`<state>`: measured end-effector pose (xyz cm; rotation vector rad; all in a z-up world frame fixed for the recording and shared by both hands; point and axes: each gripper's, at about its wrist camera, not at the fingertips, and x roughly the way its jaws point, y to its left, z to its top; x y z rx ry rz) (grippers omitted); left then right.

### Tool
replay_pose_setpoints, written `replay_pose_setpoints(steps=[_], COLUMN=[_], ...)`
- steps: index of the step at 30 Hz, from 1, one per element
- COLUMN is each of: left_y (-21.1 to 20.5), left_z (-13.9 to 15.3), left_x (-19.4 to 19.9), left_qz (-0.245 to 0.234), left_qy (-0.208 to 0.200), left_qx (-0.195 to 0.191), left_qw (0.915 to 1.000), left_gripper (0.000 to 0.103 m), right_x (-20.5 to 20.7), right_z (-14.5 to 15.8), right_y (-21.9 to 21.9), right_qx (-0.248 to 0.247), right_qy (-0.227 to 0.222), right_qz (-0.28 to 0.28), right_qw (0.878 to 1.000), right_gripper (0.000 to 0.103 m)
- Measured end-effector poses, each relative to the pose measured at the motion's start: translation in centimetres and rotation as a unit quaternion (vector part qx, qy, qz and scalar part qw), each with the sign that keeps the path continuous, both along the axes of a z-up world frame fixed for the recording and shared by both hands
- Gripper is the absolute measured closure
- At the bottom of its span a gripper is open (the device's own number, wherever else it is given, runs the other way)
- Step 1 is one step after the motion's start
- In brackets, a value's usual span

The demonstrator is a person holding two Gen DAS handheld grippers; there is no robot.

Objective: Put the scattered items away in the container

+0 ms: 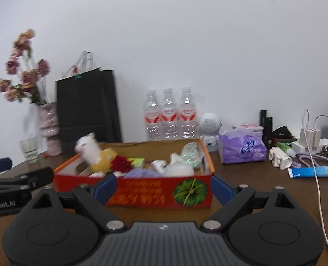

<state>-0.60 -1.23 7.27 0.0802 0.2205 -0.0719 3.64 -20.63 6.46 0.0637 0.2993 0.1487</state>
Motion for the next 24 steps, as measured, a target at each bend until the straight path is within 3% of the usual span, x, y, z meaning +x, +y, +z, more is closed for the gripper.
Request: replay_pose_setpoints(steps=[4, 6, 15, 19, 24], left_y=[0.8, 1.0, 1.5, 0.7, -0.4], left_z=[-0.9, -1.5, -4.2, -4.8, -4.8], left_x=[-4.1, -6.5, -18.2, -20.0, -18.9], left_qz=[-0.003, -0.002, 0.018, 0.006, 0.004], left_qy=[0.066, 0.078, 0.028, 0.036, 0.029], left_qx=[-0.016, -0.019, 0.001, -0.026, -0.022], left_qw=[0.9977, 0.9967, 0.9994, 0.9990, 0.9993], left_gripper=[0.000, 0.000, 0.000, 0.000, 0.000], right_x=[-4.5, -7.0, -19.8, -23.6, -23.6], right_z=[-0.4, -0.8, -3.1, -4.9, -5.5], right_y=[0.4, 0.3, -0.5, -1.4, -1.3], right_qx=[-0.016, -0.004, -0.009, 0.013, 0.026], right_qy=[0.046, 0.064, 0.034, 0.016, 0.024], right_qz=[0.006, 0.007, 0.014, -0.005, -0.002], right_qw=[0.999, 0.998, 0.999, 1.000, 0.999], right_gripper=[0.010, 0.010, 0.001, 0.000, 0.000])
